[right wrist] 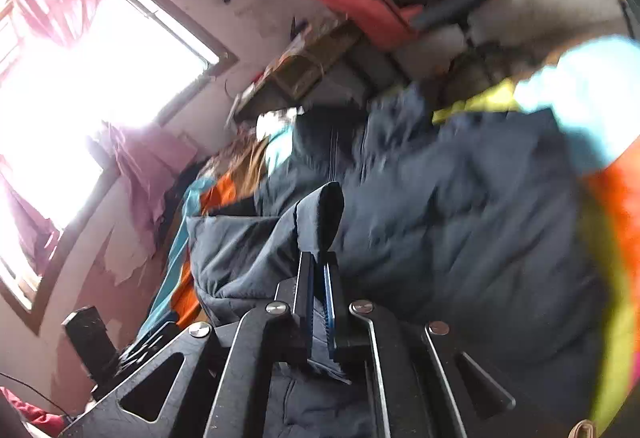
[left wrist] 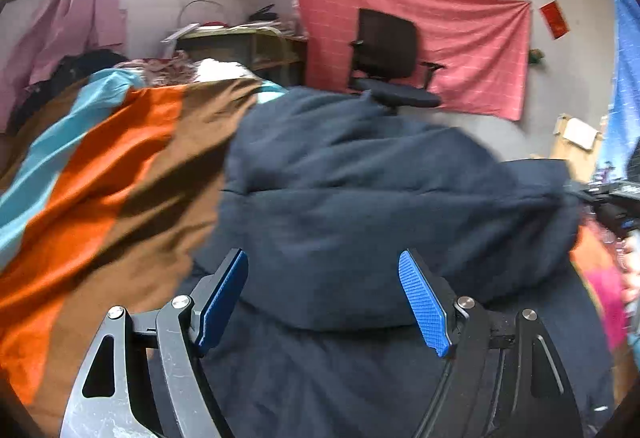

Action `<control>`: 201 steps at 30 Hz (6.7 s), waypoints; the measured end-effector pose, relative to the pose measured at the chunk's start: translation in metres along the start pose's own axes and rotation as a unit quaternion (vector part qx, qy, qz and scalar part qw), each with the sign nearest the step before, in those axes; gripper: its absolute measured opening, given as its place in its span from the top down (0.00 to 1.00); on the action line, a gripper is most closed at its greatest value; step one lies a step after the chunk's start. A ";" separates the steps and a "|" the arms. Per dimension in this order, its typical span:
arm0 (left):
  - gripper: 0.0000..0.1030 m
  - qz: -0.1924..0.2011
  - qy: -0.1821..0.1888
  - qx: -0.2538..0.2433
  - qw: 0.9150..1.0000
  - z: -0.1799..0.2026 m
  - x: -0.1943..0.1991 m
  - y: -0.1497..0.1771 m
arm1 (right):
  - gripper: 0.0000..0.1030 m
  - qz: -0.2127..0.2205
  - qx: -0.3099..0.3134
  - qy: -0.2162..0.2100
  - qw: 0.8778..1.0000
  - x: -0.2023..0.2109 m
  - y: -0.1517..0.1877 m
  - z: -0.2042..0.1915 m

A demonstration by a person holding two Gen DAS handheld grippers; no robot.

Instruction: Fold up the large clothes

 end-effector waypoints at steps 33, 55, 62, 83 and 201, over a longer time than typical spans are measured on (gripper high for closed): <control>0.28 -0.111 0.086 -0.027 0.990 -0.016 -0.144 0.024 | 0.57 -0.079 0.182 0.257 0.946 -0.106 0.037 0.007; 0.24 -0.127 0.096 0.000 0.987 -0.028 -0.092 -0.019 | 0.26 -0.070 0.188 0.276 0.940 -0.077 0.026 -0.022; 0.10 -0.142 0.127 0.002 0.982 -0.031 -0.059 -0.028 | 0.15 -0.059 0.155 0.274 0.947 -0.037 0.024 -0.068; 0.10 -0.125 0.062 0.013 0.990 -0.013 -0.185 -0.132 | 0.14 -0.049 -0.003 0.259 0.965 -0.092 -0.069 -0.009; 0.68 -0.011 0.159 0.000 0.987 0.010 -0.123 -0.060 | 0.78 0.010 0.160 0.236 0.959 -0.148 -0.049 -0.034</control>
Point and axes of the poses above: each gripper's, at about its wrist camera, not at the fingertips, and x roughly against the way its jaws point, z to its right, y to its underside, the point moved 1 cm from there along -x, roughly the way its jaws point, and after that the axes turned 6 degrees about z, right-handed, at the moved point
